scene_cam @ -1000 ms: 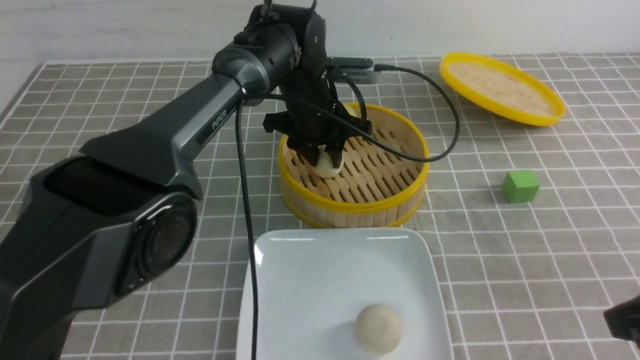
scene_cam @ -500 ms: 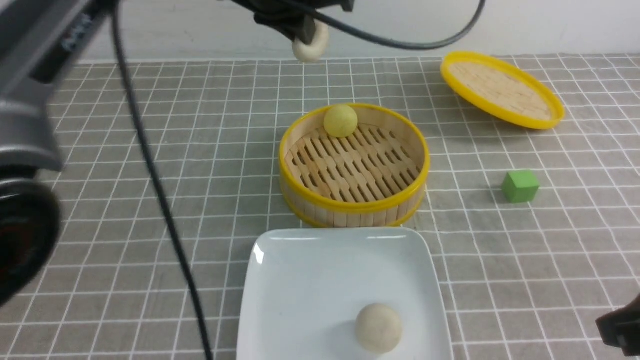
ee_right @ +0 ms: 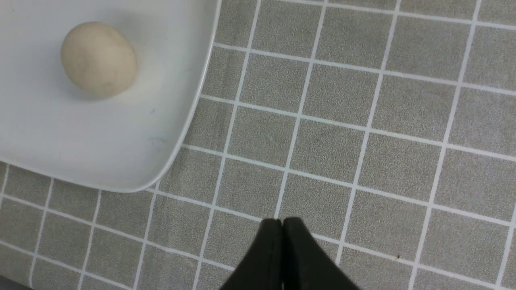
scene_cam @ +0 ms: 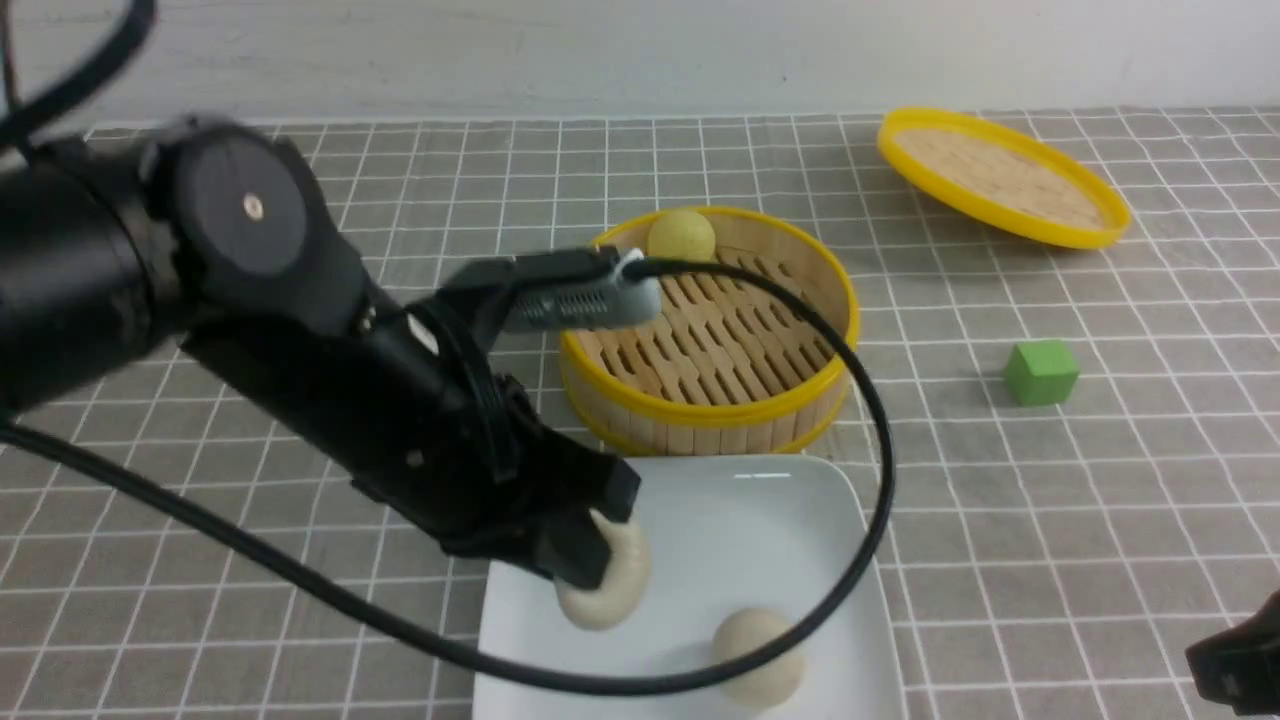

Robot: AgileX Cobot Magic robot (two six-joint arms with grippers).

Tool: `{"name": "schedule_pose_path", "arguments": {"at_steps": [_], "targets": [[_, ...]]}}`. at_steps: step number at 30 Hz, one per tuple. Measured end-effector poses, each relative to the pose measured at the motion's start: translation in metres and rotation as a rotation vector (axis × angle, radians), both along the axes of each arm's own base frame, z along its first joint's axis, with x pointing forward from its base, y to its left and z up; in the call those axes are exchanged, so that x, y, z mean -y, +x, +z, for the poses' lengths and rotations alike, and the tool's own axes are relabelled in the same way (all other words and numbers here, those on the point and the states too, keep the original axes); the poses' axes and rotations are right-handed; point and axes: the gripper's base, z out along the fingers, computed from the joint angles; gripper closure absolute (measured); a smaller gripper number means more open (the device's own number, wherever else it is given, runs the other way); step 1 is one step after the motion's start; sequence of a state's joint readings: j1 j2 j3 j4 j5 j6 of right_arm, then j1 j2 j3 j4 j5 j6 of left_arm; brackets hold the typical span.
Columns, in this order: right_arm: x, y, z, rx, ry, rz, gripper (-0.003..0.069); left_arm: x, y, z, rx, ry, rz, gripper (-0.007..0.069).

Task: Put the steamed buns into the plate on the grey tablecloth.
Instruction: 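Carry the bun from the bamboo steamer to the plate with the left gripper, then reach into the bamboo steamer and grasp a bun with the left gripper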

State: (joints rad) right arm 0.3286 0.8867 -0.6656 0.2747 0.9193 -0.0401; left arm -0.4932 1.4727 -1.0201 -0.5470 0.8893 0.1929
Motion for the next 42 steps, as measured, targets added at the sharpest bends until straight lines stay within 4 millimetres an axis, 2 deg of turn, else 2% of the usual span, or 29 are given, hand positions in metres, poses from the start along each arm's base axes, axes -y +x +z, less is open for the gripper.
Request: {"name": "schedule_pose_path", "arguments": {"at_steps": [1,6,10,12,14,16,17,18,19,20,21,24,25,27,29,31,34,38,39,42], "targets": [[0.0,0.0,0.0,0.0,0.0,0.0,0.0642,0.002,0.0,-0.01,-0.007,-0.03,0.0,0.0582],[0.0,0.0,-0.001,-0.005,0.002,-0.001,0.064,0.008,0.01,-0.031,0.005,-0.052,0.017,0.0564],[0.0,0.0,-0.001,-0.006,0.003,-0.002,0.064,0.011,0.017,-0.041,0.004,-0.045,0.042,0.0502],[0.0,0.0,-0.001,-0.006,0.003,-0.002,0.064,0.012,0.021,-0.043,0.019,-0.046,0.063,0.0427],[0.0,0.0,-0.001,-0.006,0.003,-0.002,0.0637,0.012,0.029,-0.034,0.062,-0.046,0.065,0.0337],[0.0,0.0,-0.001,-0.006,0.003,-0.002,0.0634,0.015,0.041,-0.017,0.09,-0.065,0.077,0.0256],[0.0,0.0,-0.001,-0.006,0.003,-0.002,0.0634,0.015,0.042,-0.014,0.097,-0.067,0.074,0.0256],[0.0,0.0,-0.001,-0.006,0.004,-0.003,0.0632,0.017,0.055,0.009,0.118,-0.084,0.093,0.0186],[0.0,0.0,-0.001,-0.005,0.004,-0.003,0.0631,0.018,0.06,0.023,0.127,-0.093,0.093,0.0162],[0.0,0.0,-0.001,-0.004,0.005,-0.003,0.0631,0.018,0.06,0.022,0.123,-0.09,0.097,0.0157],[0.0,0.0,-0.001,-0.003,0.007,-0.004,0.0629,0.021,0.069,0.038,0.115,-0.078,0.088,0.012],[0.0,0.0,-0.001,0.002,0.009,-0.005,0.0629,0.024,0.071,0.044,0.068,-0.026,0.048,0.0096],[-0.001,0.001,0.0,0.009,0.011,-0.008,0.0629,0.03,0.068,0.034,0.007,0.041,-0.014,0.0103],[-0.001,0.001,0.0,0.012,0.012,-0.008,0.0627,0.034,0.065,0.028,-0.024,0.078,-0.049,0.0118],[-0.001,0.001,0.0,0.016,0.014,-0.01,0.0627,0.043,0.057,0.017,-0.054,0.155,-0.111,0.0188],[-0.001,0.001,0.0,0.016,0.014,-0.01,0.0627,0.048,0.053,0.017,-0.049,0.18,-0.119,0.0245],[-0.001,0.002,0.0,0.017,0.014,-0.01,0.0627,0.051,0.056,0.029,0.002,0.19,-0.098,0.0423],[-0.002,0.002,0.001,0.016,0.027,-0.013,0.0627,0.053,0.07,0.06,0.101,0.169,-0.055,0.058],[-0.002,0.002,0.001,0.018,0.032,-0.015,0.0627,0.055,0.078,0.071,0.135,0.168,-0.039,0.0603],[-0.002,0.003,0.001,0.027,0.04,-0.018,0.0627,0.061,0.1,0.083,0.176,0.181,-0.008,0.0622]]}}
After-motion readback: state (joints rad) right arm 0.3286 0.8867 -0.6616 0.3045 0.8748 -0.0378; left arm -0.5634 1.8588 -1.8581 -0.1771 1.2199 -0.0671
